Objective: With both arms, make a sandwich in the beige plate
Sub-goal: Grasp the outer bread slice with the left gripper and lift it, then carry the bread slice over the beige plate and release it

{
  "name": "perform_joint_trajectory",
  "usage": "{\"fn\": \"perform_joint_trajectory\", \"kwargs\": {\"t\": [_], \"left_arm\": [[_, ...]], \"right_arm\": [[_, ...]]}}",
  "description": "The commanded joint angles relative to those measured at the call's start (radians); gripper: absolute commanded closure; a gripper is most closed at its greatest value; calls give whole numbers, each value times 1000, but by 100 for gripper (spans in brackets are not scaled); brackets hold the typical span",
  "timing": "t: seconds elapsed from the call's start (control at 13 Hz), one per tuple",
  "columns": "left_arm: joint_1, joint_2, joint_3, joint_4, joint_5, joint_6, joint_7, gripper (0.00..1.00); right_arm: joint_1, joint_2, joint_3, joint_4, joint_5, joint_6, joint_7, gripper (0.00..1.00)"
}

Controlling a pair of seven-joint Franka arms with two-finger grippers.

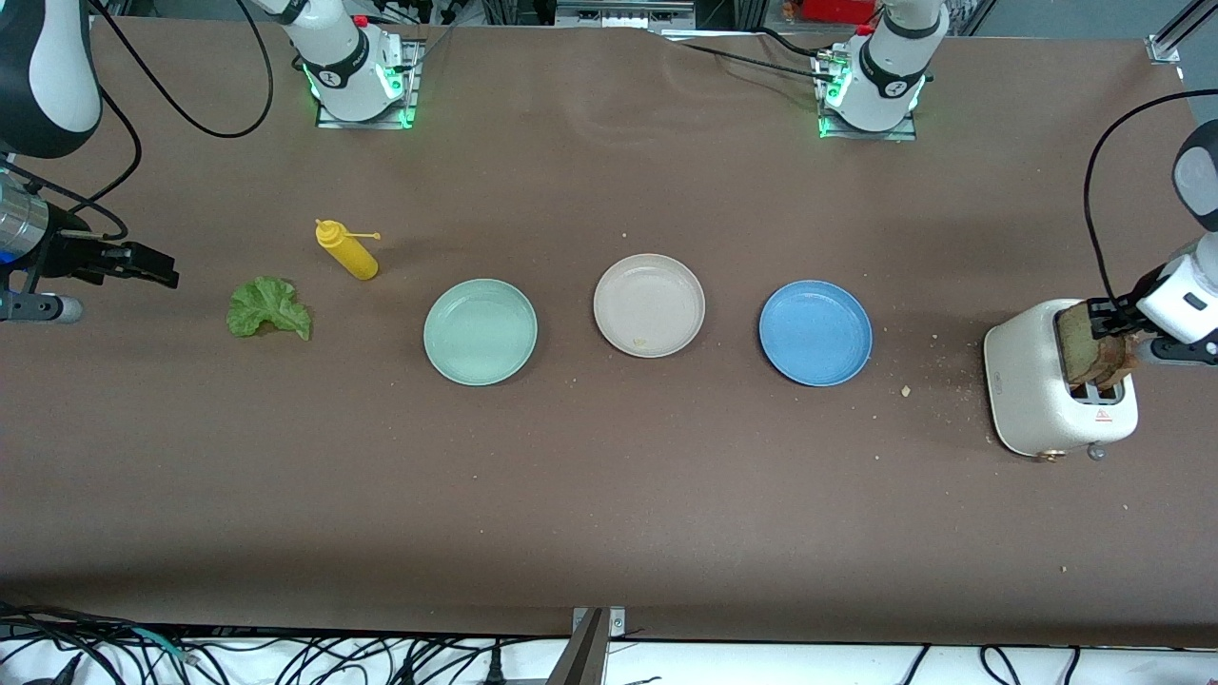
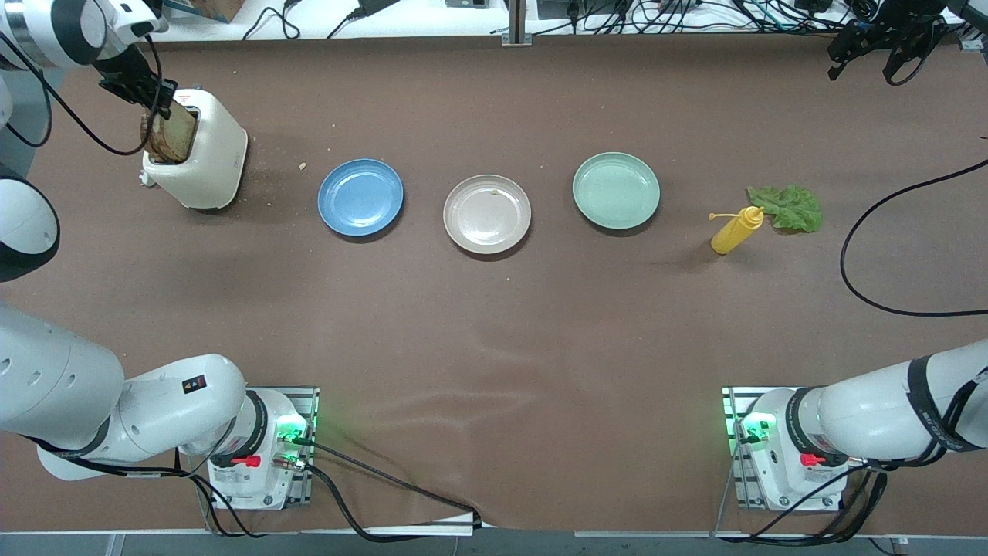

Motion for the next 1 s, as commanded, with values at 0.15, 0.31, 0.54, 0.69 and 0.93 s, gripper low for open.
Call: {"fn": "perform_joint_trajectory", "kwargs": {"t": [0.15, 0.31, 0.54, 0.69, 0.93], "left_arm": [[-10, -7, -76, 212, 32, -278, 2, 100], [-10, -7, -136, 263, 8, -369, -3, 100], [-31, 40, -172, 273, -273, -421, -3, 100], [-94, 85, -172, 264, -455, -446, -10, 100], [-202, 169, -172, 263, -674, -446, -66, 100]], "right_arm": [[1, 8, 4, 26, -12, -22, 17, 0], [1, 8, 4, 26, -12, -22, 15, 0], [1, 8, 4, 26, -12, -22, 15, 0], [1, 8, 4, 26, -12, -22, 17, 0], [1, 8, 4, 26, -12, -22, 15, 0]]}}
